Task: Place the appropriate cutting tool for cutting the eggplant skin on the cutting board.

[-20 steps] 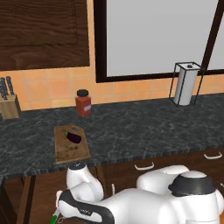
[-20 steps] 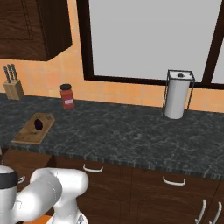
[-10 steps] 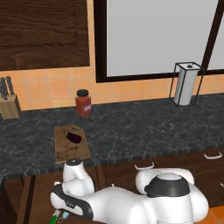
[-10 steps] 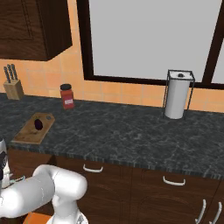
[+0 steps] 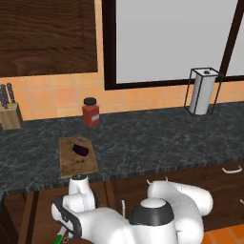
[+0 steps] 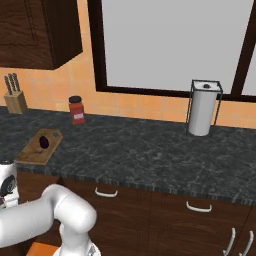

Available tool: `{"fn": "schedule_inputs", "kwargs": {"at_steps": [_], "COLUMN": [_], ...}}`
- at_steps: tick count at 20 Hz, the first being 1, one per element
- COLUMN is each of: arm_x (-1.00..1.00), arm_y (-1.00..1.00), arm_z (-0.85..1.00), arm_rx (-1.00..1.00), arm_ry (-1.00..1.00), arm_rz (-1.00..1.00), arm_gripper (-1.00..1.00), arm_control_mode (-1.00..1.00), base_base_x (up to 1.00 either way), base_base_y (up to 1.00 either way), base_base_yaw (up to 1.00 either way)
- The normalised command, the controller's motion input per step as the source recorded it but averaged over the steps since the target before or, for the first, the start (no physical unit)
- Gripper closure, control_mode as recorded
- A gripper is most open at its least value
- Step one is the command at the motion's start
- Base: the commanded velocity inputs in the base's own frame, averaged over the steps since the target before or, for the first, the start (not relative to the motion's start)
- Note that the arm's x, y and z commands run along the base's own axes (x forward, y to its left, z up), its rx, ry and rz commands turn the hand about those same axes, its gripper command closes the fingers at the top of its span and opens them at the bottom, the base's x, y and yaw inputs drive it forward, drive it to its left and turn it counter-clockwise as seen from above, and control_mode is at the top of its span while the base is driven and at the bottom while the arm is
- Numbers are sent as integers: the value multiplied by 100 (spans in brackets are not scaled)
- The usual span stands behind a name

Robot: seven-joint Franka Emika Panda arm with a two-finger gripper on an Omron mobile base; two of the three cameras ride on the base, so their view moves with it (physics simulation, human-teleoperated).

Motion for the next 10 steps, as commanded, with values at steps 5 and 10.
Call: {"fn": "schedule_inputs", "kwargs": {"at_steps": [5,10], "arm_x": [0,-1], "arm_y": [6,15], "arm_z": [-50,-34], "arm_rx": [0,0], "arm_ry": [0,0], "arm_rz": [-3,-4], "arm_gripper": [-100,100], "arm_control_mode": [-100,-100], "base_base_x": [0,0], "base_base_y": [0,0], "base_base_yaw": [0,0]}}
